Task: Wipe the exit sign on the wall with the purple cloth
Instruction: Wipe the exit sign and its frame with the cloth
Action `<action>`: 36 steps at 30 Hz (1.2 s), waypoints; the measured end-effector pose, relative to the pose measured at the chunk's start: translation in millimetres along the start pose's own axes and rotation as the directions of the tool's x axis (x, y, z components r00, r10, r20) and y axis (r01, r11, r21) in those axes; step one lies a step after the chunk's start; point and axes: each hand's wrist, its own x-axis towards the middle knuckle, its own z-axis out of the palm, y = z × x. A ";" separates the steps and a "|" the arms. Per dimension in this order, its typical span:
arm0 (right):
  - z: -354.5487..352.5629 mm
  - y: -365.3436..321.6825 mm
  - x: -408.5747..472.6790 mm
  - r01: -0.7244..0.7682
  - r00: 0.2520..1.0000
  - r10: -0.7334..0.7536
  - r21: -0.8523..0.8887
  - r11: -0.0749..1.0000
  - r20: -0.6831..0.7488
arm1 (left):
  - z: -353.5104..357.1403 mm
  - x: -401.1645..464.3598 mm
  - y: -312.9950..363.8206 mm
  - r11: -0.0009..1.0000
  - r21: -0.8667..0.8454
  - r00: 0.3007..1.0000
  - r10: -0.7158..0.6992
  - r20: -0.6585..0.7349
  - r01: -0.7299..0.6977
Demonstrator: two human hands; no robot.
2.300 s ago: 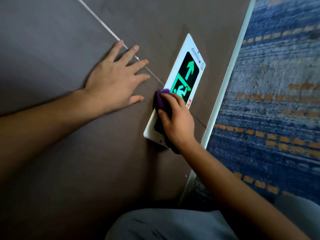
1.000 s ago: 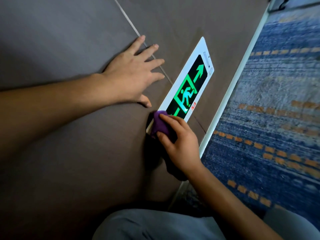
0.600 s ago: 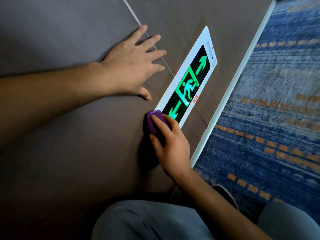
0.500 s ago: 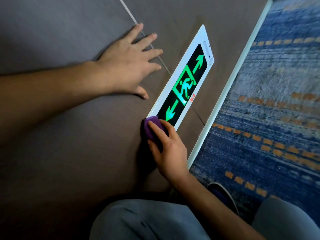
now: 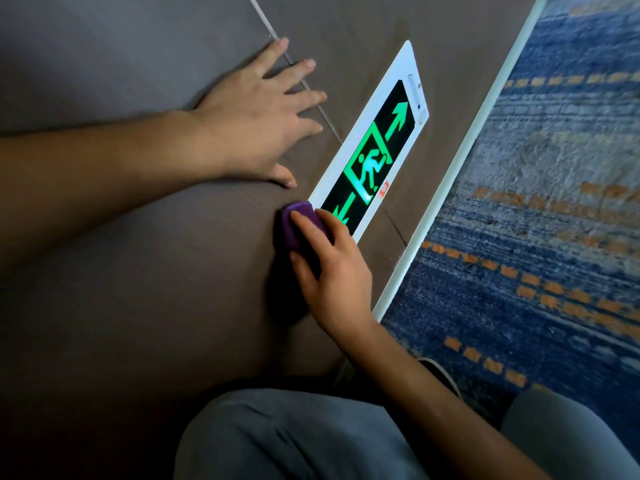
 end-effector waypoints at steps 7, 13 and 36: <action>15.2 37.7 -33.5 -0.113 0.986 0.122 -0.079 0.991 0.117 | 0.2 -1.2 -1.8 0.999 0.045 1.000 0.008 0.009 -0.009; -2.3 55.9 -34.3 -0.145 0.967 0.165 -0.116 0.983 0.192 | 0.1 -1.5 0.9 0.996 0.066 0.998 0.051 0.037 -0.053; 25.4 72.8 -60.6 -0.081 0.984 0.085 -0.032 0.996 0.155 | 0.0 -3.8 4.6 0.996 0.062 0.998 0.069 -0.007 -0.069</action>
